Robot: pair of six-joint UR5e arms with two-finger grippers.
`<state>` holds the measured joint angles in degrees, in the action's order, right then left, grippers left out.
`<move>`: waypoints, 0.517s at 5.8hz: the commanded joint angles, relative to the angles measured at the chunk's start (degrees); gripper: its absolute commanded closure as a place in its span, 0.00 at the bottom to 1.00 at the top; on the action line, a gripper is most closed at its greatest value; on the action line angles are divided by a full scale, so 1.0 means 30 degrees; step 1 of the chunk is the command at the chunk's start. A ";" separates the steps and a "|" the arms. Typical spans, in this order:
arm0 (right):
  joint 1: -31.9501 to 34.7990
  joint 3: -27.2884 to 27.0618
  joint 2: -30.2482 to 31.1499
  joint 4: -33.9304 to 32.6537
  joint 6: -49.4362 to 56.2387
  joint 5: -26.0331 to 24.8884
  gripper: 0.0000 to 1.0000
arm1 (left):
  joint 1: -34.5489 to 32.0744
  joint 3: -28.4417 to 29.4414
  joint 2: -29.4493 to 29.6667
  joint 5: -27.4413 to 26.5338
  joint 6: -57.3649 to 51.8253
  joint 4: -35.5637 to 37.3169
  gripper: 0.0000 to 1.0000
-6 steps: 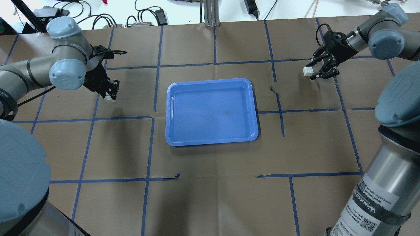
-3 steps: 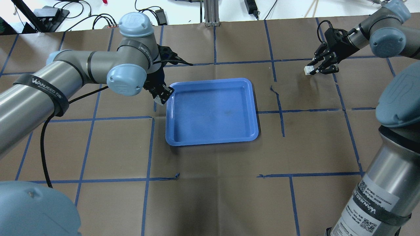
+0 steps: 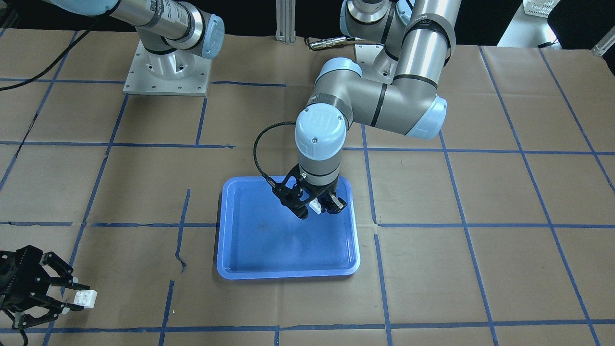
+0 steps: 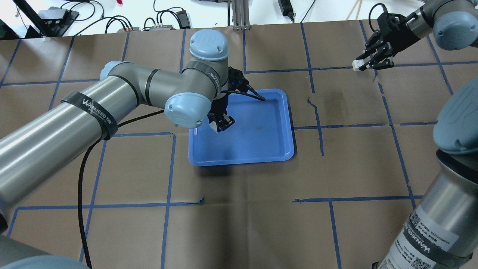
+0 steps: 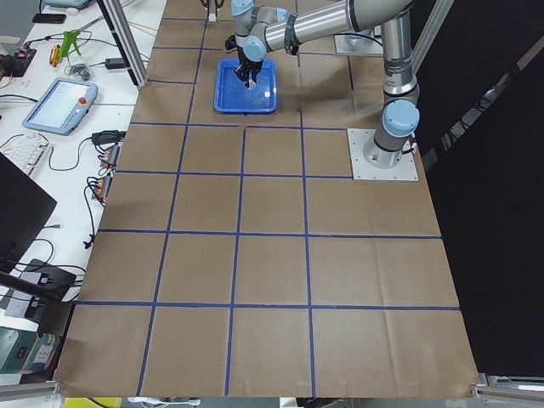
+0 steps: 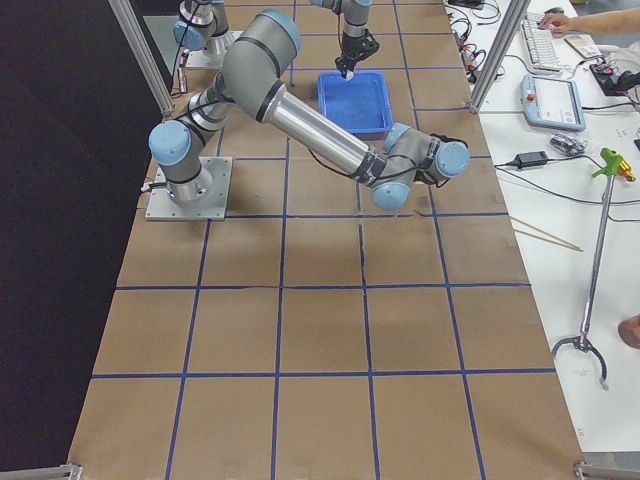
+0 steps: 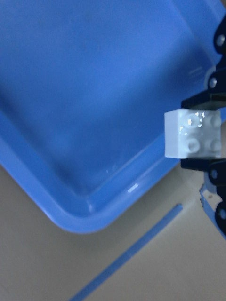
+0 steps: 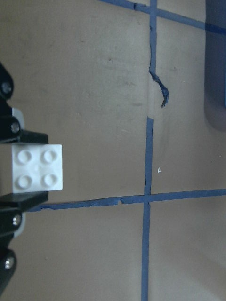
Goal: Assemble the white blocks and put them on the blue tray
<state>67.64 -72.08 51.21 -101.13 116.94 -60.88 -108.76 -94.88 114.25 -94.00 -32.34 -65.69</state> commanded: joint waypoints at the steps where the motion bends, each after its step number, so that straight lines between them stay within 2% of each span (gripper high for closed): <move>1: 0.0042 -0.0025 0.1874 0.2840 -0.0104 -0.0011 0.73 | -0.0513 -0.0015 -0.0027 0.0015 -0.5736 0.0215 0.89; 3: 0.0072 -0.0636 0.4159 0.5804 0.0099 -0.0185 0.73 | -0.0513 -0.0160 0.0555 0.0015 -1.3203 0.1815 0.89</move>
<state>67.82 -72.95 60.47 -87.91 116.82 -61.11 -110.26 -95.02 115.07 -93.96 -61.11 -62.99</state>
